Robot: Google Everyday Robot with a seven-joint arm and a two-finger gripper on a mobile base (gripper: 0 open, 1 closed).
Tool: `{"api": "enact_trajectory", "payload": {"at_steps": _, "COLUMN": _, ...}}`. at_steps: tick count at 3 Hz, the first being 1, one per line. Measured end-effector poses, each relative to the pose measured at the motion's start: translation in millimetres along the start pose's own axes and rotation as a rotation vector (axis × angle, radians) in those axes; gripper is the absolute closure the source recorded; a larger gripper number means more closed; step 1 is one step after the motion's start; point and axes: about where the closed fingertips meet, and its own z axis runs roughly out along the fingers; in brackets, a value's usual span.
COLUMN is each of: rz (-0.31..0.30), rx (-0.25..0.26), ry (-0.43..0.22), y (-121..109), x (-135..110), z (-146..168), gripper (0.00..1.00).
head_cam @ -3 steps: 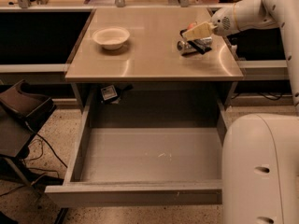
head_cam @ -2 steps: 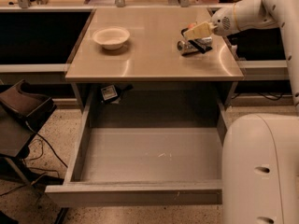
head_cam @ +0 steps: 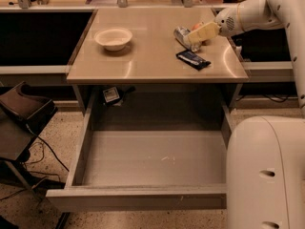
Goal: Pick rxbar blueberry from top drawer and place on counter
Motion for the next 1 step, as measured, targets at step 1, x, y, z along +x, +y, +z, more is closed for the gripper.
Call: {"api": "enact_trajectory", "payload": {"at_steps": 1, "rz": 0.0, "rx": 0.0, "ry": 0.0, "y": 0.0, "x": 0.0, "z": 0.0, "gripper": 0.0}}
